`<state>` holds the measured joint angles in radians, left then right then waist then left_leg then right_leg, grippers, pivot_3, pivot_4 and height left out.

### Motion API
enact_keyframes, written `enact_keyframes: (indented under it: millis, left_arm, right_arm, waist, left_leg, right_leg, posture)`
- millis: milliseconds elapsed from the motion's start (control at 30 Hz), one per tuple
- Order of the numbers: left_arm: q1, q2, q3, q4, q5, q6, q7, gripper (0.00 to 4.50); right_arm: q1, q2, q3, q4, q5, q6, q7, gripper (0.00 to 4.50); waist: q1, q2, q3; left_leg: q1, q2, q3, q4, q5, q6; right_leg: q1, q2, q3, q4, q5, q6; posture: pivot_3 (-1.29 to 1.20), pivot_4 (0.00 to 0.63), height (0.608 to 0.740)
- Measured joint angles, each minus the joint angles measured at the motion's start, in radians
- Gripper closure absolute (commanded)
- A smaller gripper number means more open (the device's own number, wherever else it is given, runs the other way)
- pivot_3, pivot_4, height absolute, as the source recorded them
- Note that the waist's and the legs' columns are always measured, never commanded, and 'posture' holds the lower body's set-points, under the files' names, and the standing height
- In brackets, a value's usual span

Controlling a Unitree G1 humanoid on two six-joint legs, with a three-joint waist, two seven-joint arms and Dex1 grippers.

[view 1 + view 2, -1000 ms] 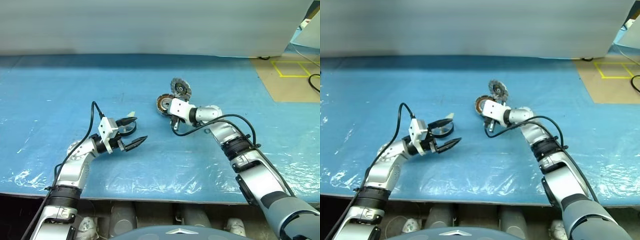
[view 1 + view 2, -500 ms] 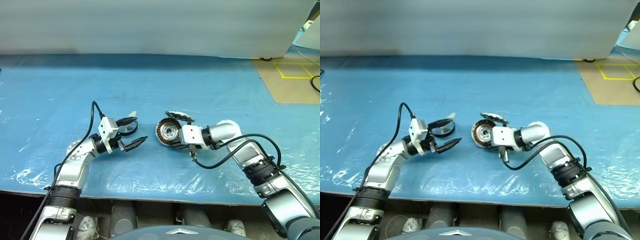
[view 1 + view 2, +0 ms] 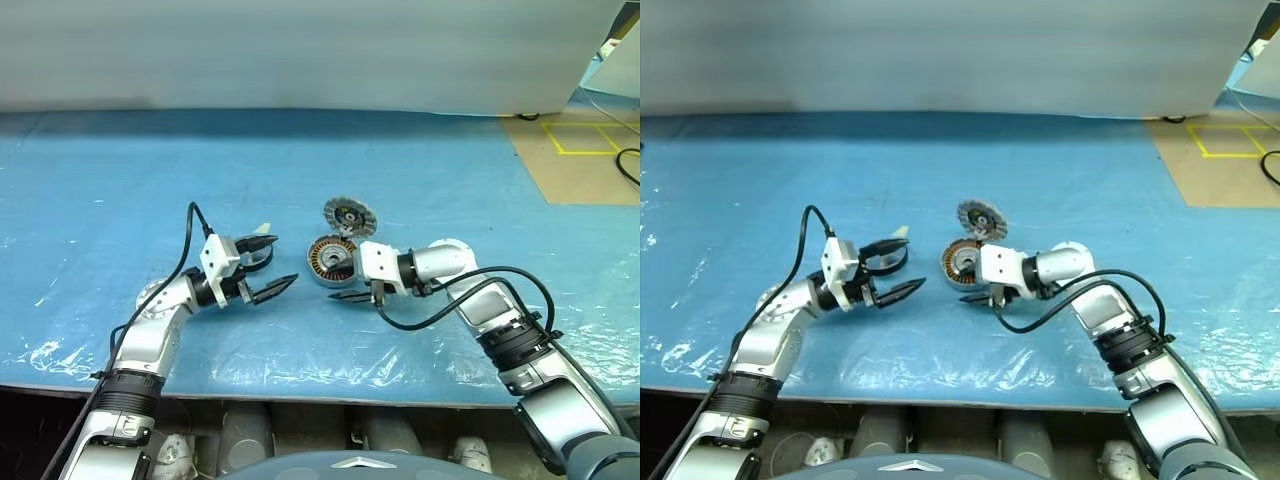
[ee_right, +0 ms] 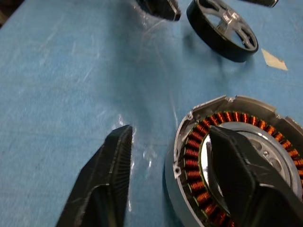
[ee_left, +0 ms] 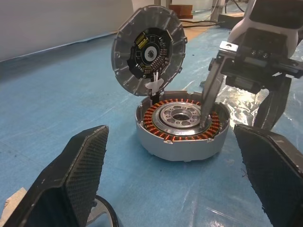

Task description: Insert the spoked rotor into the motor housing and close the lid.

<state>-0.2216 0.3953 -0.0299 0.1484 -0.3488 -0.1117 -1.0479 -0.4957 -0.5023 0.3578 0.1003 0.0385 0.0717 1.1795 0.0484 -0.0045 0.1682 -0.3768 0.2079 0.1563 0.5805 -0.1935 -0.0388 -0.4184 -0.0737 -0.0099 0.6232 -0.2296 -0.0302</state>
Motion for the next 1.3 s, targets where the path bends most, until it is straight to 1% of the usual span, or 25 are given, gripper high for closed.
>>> enact_keyframes:
  millis: [200,300,500,633,767,867,1000,1300]
  left_arm:
    - [0.008,0.002,-0.001,-0.002,0.0,0.001,0.0,0.0]
    - [0.01,0.003,-0.004,-0.004,-0.001,0.003,-0.001,0.0]
    - [0.01,0.002,-0.012,-0.005,-0.002,0.008,-0.015,0.0]
    - [-0.002,-0.008,-0.024,0.003,-0.002,0.01,-0.032,0.0]
    - [-0.032,-0.025,-0.043,0.023,-0.002,0.01,-0.047,0.0]
    - [-0.043,-0.036,-0.049,0.045,-0.002,0.01,-0.06,0.0]
    - [-0.05,-0.046,-0.05,0.057,-0.001,0.007,-0.066,0.0]
    - [-0.059,-0.057,-0.062,0.075,0.0,0.004,-0.083,0.0]
  right_arm:
    - [0.009,0.008,-0.063,-0.057,0.094,0.046,-0.008,1.83]
    - [0.045,0.005,-0.101,-0.106,0.133,0.093,-0.03,1.83]
    - [0.183,-0.054,-0.168,-0.212,0.167,0.166,-0.084,1.83]
    - [0.294,-0.102,-0.244,-0.278,0.183,0.203,-0.14,1.83]
    - [0.349,-0.107,-0.334,-0.305,0.189,0.212,-0.223,1.83]
    - [0.379,-0.107,-0.385,-0.305,0.187,0.211,-0.28,1.83]
    - [0.402,-0.107,-0.412,-0.275,0.175,0.206,-0.346,1.83]
    - [0.41,-0.11,-0.425,-0.142,0.126,0.199,-0.443,1.83]
  waist:
    - [0.0,0.0,0.0]
    - [0.001,0.0,0.0]
    - [0.009,0.0,0.0]
    - [0.018,0.0,0.0]
    - [0.02,0.0,0.0]
    - [0.02,0.0,0.0]
    - [0.02,0.0,0.0]
    - [0.02,0.0,0.0]
  left_leg:
    - [0.0,0.0,0.0,0.0,0.0,0.0]
    - [0.0,0.0,0.0,0.0,0.0,0.0]
    - [0.0,0.0,0.0,-0.001,0.0,-0.001]
    - [0.0,0.0,0.0,-0.001,-0.002,-0.003]
    - [0.001,-0.001,0.001,-0.001,-0.002,-0.004]
    - [0.001,-0.001,0.001,-0.001,-0.002,-0.004]
    - [0.001,-0.001,0.001,-0.002,-0.002,-0.004]
    - [0.001,-0.001,0.001,-0.002,-0.002,-0.004]
  right_leg:
    - [0.0,0.0,0.0,0.0,0.0,0.0]
    - [0.0,0.0,0.0,0.0,0.0,0.0]
    - [0.0,0.0,0.0,-0.001,0.0,0.0]
    - [0.0,0.0,0.001,-0.002,0.0,0.0]
    - [0.0,0.0,0.001,-0.001,0.0,0.0]
    - [0.0,0.0,0.002,-0.001,0.0,0.0]
    - [0.0,0.0,0.001,-0.003,0.0,0.0]
    - [0.0,0.0,0.001,-0.003,0.0,0.0]
  posture:
    - [0.0,0.15,0.74]
    - [0.0,0.15,0.74]
    - [0.0,0.15,0.74]
    - [0.0,0.15,0.74]
    - [0.0,0.15,0.74]
    - [0.0,0.15,0.74]
    - [0.0,0.15,0.74]
    - [0.0,0.15,0.74]
